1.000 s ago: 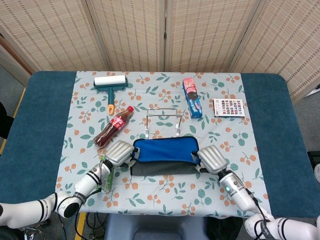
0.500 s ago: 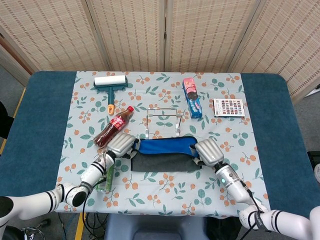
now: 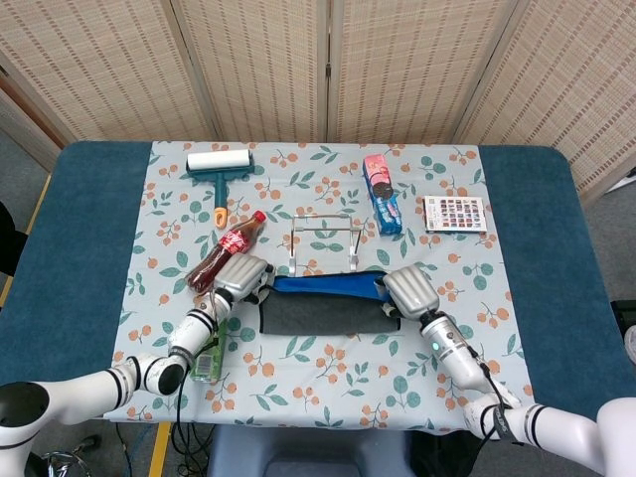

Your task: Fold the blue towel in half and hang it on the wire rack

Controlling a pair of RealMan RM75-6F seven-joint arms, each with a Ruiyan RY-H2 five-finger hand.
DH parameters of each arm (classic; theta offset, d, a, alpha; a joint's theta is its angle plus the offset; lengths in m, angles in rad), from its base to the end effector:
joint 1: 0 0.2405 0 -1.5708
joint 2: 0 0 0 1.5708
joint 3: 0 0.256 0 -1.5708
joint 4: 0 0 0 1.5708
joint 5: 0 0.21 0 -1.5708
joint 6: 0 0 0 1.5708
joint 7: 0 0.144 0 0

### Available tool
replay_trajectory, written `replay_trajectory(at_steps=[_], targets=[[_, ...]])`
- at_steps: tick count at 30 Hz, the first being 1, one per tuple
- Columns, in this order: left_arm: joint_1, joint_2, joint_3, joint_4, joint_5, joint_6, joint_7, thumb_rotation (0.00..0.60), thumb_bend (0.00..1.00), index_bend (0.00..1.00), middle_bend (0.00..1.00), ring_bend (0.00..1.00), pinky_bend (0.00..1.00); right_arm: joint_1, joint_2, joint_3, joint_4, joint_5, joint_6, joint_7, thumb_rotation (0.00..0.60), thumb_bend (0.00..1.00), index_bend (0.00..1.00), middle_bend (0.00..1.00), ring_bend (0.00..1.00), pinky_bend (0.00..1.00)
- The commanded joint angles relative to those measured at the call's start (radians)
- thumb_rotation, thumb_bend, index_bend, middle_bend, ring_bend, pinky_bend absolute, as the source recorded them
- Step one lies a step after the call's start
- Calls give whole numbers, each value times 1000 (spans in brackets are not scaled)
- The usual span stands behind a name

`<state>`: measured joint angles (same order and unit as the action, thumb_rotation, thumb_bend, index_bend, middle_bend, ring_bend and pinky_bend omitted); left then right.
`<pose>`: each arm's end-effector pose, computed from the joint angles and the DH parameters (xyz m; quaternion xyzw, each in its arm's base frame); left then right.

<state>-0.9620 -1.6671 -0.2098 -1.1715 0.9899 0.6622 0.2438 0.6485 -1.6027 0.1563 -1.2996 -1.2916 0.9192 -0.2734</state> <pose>-0.1216 0.4026 -0.0570 -0.7785 -0.4002 -0.3114 0.3699 -0.1932 -0.3372 -0.0285 0.7646 -0.3483 0.3363 0.4253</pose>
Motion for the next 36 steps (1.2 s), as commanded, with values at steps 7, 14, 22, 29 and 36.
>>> replay_trajectory(at_steps=[7,14,22,29,36], targets=[[-15,-8,6,22,-51,-3,32,600,444,561,988,908,1000,25,-25,4,51,5,-13,15,600,409,694,902,880,1000],[-20,-1,11,3,-80,16,61,600,440,514,978,900,1000,48,-49,8,89,3,-20,23,600,409,694,902,880,1000],[-15,7,13,-31,-108,67,95,600,388,355,940,885,1000,64,-75,21,129,33,-27,9,600,355,562,902,880,1000],[8,27,11,-104,-119,166,145,600,320,248,880,851,1000,77,-91,30,155,44,-24,5,600,219,253,890,878,1000],[34,52,14,-174,-130,228,176,600,291,204,860,841,1000,73,-79,40,132,45,0,22,600,118,85,877,877,1000]])
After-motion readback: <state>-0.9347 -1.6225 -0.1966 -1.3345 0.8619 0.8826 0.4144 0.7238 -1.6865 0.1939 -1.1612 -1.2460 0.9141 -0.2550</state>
